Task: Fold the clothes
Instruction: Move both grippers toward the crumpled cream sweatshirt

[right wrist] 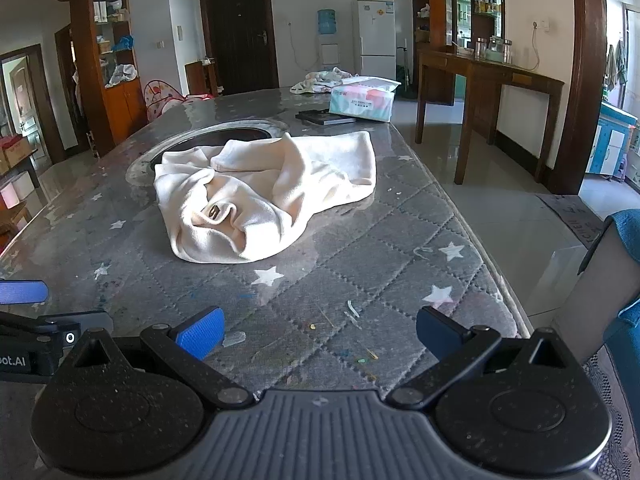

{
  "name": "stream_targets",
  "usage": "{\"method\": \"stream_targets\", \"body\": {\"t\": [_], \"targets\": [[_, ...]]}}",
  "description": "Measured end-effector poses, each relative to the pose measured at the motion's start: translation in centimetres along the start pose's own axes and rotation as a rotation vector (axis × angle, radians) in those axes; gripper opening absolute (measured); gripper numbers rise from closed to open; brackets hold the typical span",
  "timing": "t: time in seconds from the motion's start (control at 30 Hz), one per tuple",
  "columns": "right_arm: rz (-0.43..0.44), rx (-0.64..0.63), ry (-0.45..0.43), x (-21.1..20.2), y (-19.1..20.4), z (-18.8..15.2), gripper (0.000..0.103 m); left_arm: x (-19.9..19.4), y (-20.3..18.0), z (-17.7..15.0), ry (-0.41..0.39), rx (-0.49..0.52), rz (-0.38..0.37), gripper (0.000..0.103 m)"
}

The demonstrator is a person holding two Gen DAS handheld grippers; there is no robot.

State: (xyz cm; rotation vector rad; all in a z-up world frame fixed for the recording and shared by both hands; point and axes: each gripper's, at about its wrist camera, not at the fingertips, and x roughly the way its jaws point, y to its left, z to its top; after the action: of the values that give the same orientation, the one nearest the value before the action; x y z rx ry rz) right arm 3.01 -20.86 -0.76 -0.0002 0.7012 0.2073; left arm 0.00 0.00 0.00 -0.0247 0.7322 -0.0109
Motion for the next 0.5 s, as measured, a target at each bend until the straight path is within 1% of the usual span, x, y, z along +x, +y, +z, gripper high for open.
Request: {"method": "stream_targets", "body": {"t": [0.1, 0.2, 0.3, 0.5], "targets": [[0.005, 0.0, -0.003, -0.03, -0.05, -0.03, 0.103, 0.0, 0.05, 0.03, 0.007, -0.011, -0.006, 0.103], [0.011, 0.002, -0.005, -0.2, 0.03, -0.03, 0.103, 0.01, -0.38, 0.26, 0.022, 0.001, -0.009, 0.103], [0.014, 0.007, -0.005, -0.73, 0.26, -0.04, 0.103, -0.35, -0.12, 0.06, 0.0, -0.007, -0.015, 0.103], [0.019, 0.011, -0.004, -1.0, 0.36, -0.25, 0.103, -0.7, 0.02, 0.3, 0.012, -0.019, 0.0, 0.103]]}}
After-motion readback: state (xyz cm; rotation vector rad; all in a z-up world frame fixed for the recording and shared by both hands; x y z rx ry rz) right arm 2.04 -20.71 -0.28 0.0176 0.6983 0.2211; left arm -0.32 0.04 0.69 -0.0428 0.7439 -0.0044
